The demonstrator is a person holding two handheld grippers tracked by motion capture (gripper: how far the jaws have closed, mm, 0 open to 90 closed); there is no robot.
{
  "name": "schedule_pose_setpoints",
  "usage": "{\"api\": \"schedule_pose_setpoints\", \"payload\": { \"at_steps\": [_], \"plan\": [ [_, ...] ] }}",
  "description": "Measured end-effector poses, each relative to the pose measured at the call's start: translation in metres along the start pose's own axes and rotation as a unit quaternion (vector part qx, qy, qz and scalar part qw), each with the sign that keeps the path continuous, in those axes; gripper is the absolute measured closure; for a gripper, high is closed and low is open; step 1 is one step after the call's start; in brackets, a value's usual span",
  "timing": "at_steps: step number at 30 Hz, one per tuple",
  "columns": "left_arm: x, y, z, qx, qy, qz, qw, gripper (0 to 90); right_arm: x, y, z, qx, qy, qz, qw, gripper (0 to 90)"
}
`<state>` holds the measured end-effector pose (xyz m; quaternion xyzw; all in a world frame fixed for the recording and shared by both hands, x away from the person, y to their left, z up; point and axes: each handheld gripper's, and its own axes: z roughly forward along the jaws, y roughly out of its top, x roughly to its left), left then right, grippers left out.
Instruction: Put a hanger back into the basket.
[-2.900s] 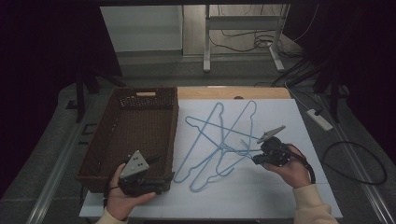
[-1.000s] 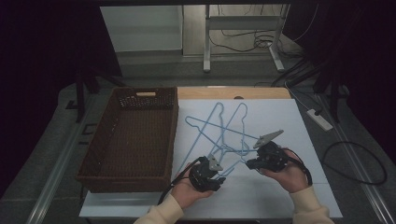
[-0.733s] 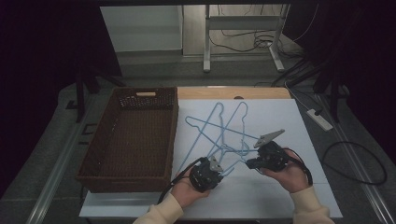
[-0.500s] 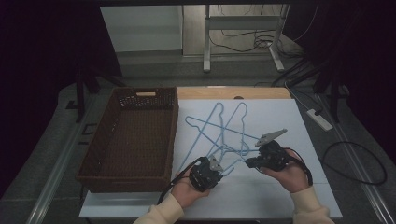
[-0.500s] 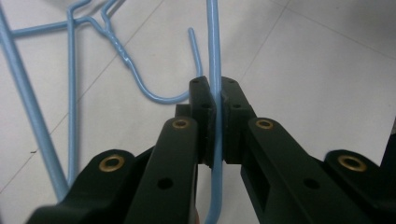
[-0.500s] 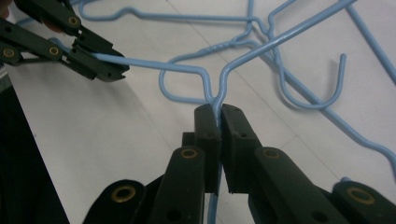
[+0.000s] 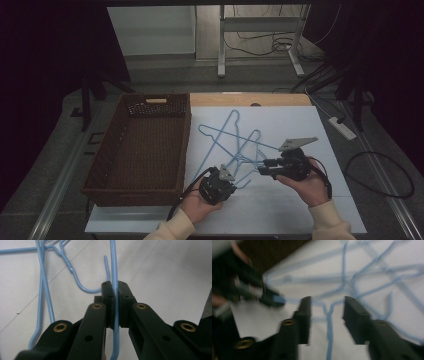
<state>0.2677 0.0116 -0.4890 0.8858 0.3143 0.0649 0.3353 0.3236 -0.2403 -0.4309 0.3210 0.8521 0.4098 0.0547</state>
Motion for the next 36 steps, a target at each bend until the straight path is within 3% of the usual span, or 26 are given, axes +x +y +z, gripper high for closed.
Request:
{"api": "schedule_pose_setpoints", "payload": {
  "at_steps": [1, 2, 4, 6, 7, 10, 12, 19, 24, 29, 32, 36],
  "plan": [
    [0.0, 0.0, -0.002, -0.003, 0.001, -0.001, 1.0, 86.5, -0.001, 0.001, -0.004, -0.023, -0.003, 0.006, 0.9997, 49.3],
    [0.001, 0.0, -0.003, -0.007, 0.002, -0.005, 1.0, 86.4, -0.006, 0.001, -0.018, -0.091, -0.016, 0.036, 0.9951, 44.8],
    [0.001, 0.0, -0.005, -0.013, 0.005, -0.009, 0.9999, 86.5, -0.007, 0.0, -0.022, -0.103, -0.019, 0.044, 0.9935, 43.5],
    [0.001, 0.001, -0.009, -0.022, 0.013, -0.014, 0.9996, 86.5, -0.016, -0.002, -0.033, -0.141, -0.035, 0.069, 0.987, 38.7],
    [0.002, 0.001, -0.01, -0.025, 0.013, -0.016, 0.9995, 86.5, -0.02, -0.005, -0.036, -0.149, -0.05, 0.074, 0.9848, 37.3],
    [0.003, 0.002, -0.015, -0.03, 0.011, -0.026, 0.9992, 86.5, -0.03, -0.014, -0.04, -0.161, -0.057, 0.072, 0.9826, 36.9],
    [0.004, 0.003, -0.018, -0.03, 0.011, -0.029, 0.9991, 86.5, -0.035, -0.018, -0.041, -0.164, -0.076, 0.071, 0.9809, 34.6],
    [0.006, -0.001, -0.026, -0.029, 0.015, -0.033, 0.9989, 86.5, -0.043, -0.026, -0.047, -0.171, -0.094, 0.074, 0.978, 33.5],
    [0.01, -0.005, -0.031, -0.038, 0.018, -0.04, 0.9983, 86.6, -0.046, -0.029, -0.049, -0.165, -0.105, 0.071, 0.9781, 33.9],
    [0.01, -0.005, -0.041, -0.06, 0.012, -0.047, 0.997, 86.6, -0.044, -0.034, -0.041, -0.145, -0.11, 0.055, 0.9818, 33.1],
    [0.01, -0.003, -0.05, -0.072, 0.01, -0.045, 0.9963, 86.6, -0.04, -0.038, -0.032, -0.12, -0.097, 0.028, 0.9877, 32.6],
    [0.01, 0.0, -0.061, -0.086, 0.009, -0.043, 0.9953, 86.6, -0.038, -0.042, -0.028, -0.112, -0.097, 0.021, 0.9887, 32.1]
  ]
}}
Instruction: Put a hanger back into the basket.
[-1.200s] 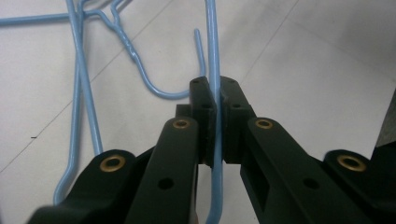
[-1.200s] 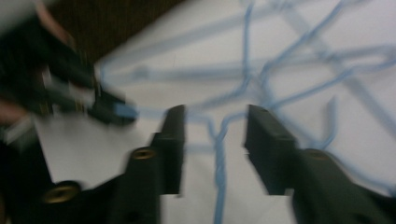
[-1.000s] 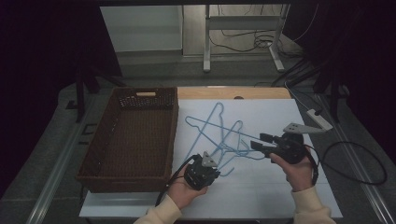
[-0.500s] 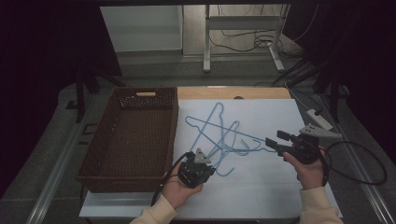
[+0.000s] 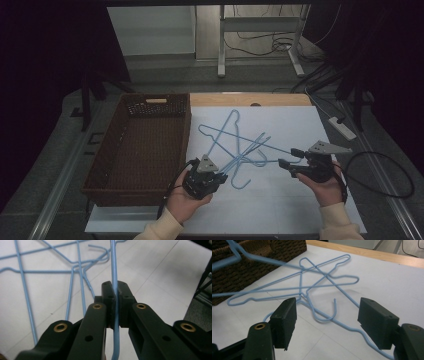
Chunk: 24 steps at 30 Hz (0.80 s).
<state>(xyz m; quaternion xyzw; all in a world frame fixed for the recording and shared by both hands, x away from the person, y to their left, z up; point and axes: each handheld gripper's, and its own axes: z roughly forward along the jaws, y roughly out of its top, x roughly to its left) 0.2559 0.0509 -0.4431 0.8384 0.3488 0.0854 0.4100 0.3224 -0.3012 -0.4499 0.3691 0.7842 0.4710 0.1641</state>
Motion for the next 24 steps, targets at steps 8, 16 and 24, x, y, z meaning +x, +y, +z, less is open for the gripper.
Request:
{"api": "schedule_pose_setpoints", "payload": {
  "at_steps": [8, 16, 24],
  "plan": [
    [0.003, 0.018, -0.031, -0.035, -0.007, 0.011, 0.9993, 86.6, 0.001, -0.014, -0.003, -0.005, -0.018, -0.004, 0.9998, 30.7],
    [0.023, 0.035, -0.07, -0.075, 0.013, 0.015, 0.997, 86.6, -0.002, -0.02, -0.002, 0.006, -0.022, -0.004, 0.9997, 29.3],
    [0.065, 0.038, -0.103, -0.102, 0.03, -0.014, 0.9942, 86.6, 0.0, -0.02, 0.002, 0.009, -0.016, -0.009, 0.9998, 28.1]
  ]
}}
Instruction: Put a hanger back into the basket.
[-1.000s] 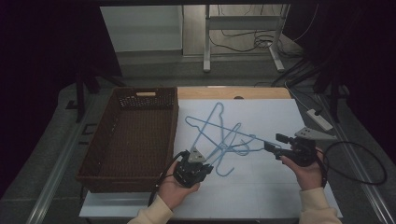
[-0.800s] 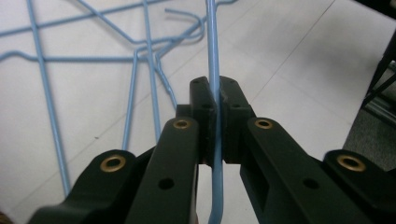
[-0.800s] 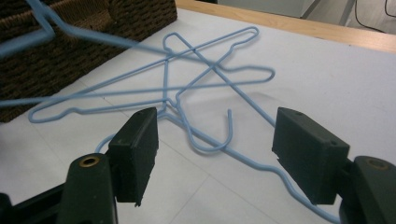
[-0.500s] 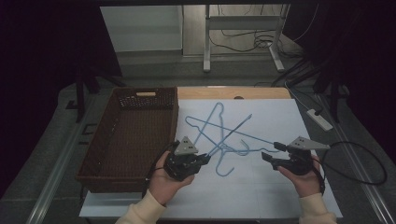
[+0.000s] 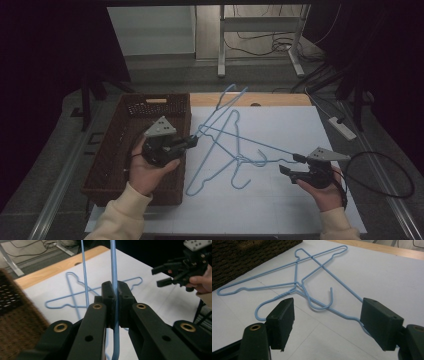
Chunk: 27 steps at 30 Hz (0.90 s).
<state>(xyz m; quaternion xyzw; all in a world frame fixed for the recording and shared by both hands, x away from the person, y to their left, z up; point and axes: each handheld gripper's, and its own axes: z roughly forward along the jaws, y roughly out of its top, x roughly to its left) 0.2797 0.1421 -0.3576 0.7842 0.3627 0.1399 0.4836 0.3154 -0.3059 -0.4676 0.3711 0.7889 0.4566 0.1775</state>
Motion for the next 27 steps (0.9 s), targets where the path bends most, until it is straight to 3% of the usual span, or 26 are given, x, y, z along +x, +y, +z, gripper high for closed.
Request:
{"api": "schedule_pose_setpoints", "payload": {
  "at_steps": [1, 8, 15, 27],
  "plan": [
    [0.0, 0.0, 0.0, 0.0, 0.0, 0.0, 1.0, 86.7, 0.0, 0.0, 0.0, 0.0, 0.0, 0.0, 1.0, 28.1],
    [0.036, -0.002, -0.016, -0.002, 0.023, -0.017, 0.9996, 86.7, 0.0, -0.001, 0.003, 0.005, -0.004, -0.002, 1.0, 27.8],
    [0.068, -0.016, -0.035, -0.001, 0.046, -0.037, 0.9983, 86.7, 0.002, -0.002, 0.004, 0.01, -0.004, -0.004, 0.9999, 26.7],
    [0.099, -0.041, -0.052, 0.008, 0.069, -0.055, 0.9961, 86.7, 0.003, -0.004, 0.003, 0.009, -0.003, -0.003, 0.9999, 26.6]
  ]
}}
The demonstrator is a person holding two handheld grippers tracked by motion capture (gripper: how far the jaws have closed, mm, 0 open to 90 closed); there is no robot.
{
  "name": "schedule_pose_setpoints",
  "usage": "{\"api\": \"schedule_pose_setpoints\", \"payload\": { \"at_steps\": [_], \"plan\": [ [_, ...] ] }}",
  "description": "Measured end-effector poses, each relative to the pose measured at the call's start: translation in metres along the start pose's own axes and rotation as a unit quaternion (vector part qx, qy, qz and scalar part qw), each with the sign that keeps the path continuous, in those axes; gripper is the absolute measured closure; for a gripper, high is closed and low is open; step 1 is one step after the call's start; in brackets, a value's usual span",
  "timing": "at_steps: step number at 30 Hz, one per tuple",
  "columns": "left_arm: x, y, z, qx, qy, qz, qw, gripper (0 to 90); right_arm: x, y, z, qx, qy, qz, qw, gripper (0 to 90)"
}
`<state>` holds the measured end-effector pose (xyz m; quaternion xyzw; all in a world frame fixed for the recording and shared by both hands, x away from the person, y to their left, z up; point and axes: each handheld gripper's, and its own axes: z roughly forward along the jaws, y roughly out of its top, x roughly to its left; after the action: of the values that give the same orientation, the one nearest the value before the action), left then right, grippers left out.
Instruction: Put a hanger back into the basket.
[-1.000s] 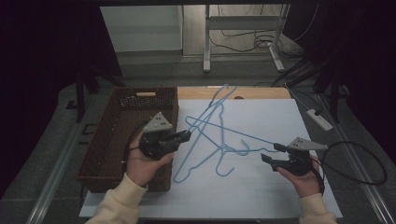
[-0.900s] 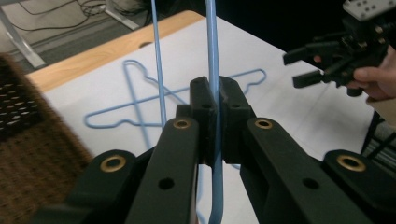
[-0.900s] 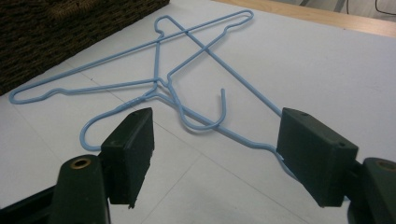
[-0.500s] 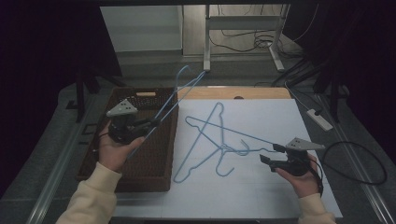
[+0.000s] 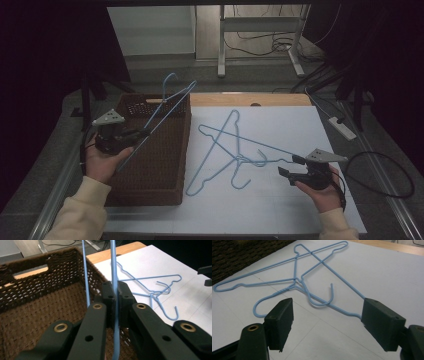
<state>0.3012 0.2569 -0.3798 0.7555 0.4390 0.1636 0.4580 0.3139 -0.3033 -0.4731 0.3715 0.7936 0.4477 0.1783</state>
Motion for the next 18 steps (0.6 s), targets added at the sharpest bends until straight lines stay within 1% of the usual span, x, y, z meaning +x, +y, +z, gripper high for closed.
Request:
{"api": "schedule_pose_setpoints", "payload": {
  "at_steps": [3, 7, 9, 11, 13, 15, 17, 18],
  "plan": [
    [0.004, -0.003, -0.003, 0.001, 0.004, -0.001, 1.0, 86.7, 0.001, 0.0, 0.0, 0.0, 0.002, -0.002, 1.0, 26.5],
    [0.013, -0.01, -0.007, 0.003, 0.006, -0.009, 0.9999, 86.7, 0.002, -0.001, 0.001, 0.002, 0.002, -0.004, 1.0, 26.4],
    [0.017, -0.013, -0.007, 0.007, 0.005, -0.012, 0.9999, 86.7, 0.002, -0.001, 0.002, 0.004, 0.001, -0.004, 1.0, 26.3],
    [0.021, -0.017, -0.005, 0.016, 0.009, -0.015, 0.9997, 86.7, 0.002, -0.002, 0.001, 0.005, 0.002, -0.002, 1.0, 26.4],
    [0.027, -0.021, -0.004, 0.013, 0.004, -0.023, 0.9996, 86.7, 0.002, -0.002, 0.001, 0.005, 0.002, -0.002, 1.0, 26.3],
    [0.03, -0.023, -0.005, 0.009, 0.0, -0.027, 0.9996, 86.7, 0.002, -0.002, 0.001, 0.004, 0.001, -0.001, 1.0, 26.3],
    [0.031, -0.024, -0.007, 0.006, -0.004, -0.031, 0.9995, 86.7, 0.002, -0.002, 0.001, 0.005, 0.0, -0.001, 1.0, 26.3],
    [0.031, -0.024, -0.008, 0.005, -0.005, -0.028, 0.9996, 86.7, 0.002, -0.002, 0.001, 0.005, -0.001, -0.002, 1.0, 26.3]
  ]
}}
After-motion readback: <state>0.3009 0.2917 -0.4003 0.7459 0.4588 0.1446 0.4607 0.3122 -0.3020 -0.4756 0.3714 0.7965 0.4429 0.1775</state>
